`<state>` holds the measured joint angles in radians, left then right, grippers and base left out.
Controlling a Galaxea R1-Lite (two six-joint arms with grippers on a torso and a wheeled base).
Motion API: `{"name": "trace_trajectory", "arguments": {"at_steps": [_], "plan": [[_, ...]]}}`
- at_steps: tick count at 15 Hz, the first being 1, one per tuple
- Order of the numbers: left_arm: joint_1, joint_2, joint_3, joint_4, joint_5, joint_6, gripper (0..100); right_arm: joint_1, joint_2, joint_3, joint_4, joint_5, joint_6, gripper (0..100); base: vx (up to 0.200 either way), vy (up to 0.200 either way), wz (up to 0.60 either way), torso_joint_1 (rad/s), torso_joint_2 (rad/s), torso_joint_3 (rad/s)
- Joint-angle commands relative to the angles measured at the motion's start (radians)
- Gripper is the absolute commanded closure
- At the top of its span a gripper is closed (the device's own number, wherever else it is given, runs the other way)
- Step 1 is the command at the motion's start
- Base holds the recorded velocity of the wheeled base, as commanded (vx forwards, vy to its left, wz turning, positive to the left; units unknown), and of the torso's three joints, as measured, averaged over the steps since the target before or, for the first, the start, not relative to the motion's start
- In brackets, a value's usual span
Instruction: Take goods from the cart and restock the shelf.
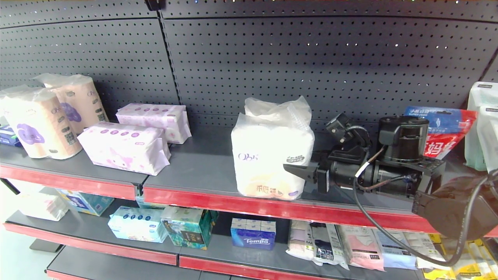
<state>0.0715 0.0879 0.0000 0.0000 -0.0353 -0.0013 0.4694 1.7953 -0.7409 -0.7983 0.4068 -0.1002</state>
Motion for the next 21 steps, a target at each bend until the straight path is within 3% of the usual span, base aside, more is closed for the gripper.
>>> {"name": "trace_trajectory", "arguments": {"at_steps": [1,18,19,21], "plan": [[0.001,0.0,0.0,0.0,0.0,0.0,0,0.002,-0.013,0.017,-0.001,-0.002,-0.001,100,0.0,0.0,0.0,0.0,0.0,0.0],[0.001,0.001,0.0,0.0,0.0,0.0,0,0.035,-0.007,0.021,0.001,-0.023,0.045,100,0.0,0.0,0.0,0.0,0.0,0.0],[0.001,0.0,0.0,0.0,0.0,0.0,0,0.037,-0.005,0.026,0.001,-0.023,0.043,0,0.0,0.0,0.0,0.0,0.0,0.0],[0.001,0.0,0.0,0.0,0.0,0.0,0,0.038,-0.01,0.02,0.001,-0.023,0.047,0,0.0,0.0,0.0,0.0,0.0,0.0]]}}
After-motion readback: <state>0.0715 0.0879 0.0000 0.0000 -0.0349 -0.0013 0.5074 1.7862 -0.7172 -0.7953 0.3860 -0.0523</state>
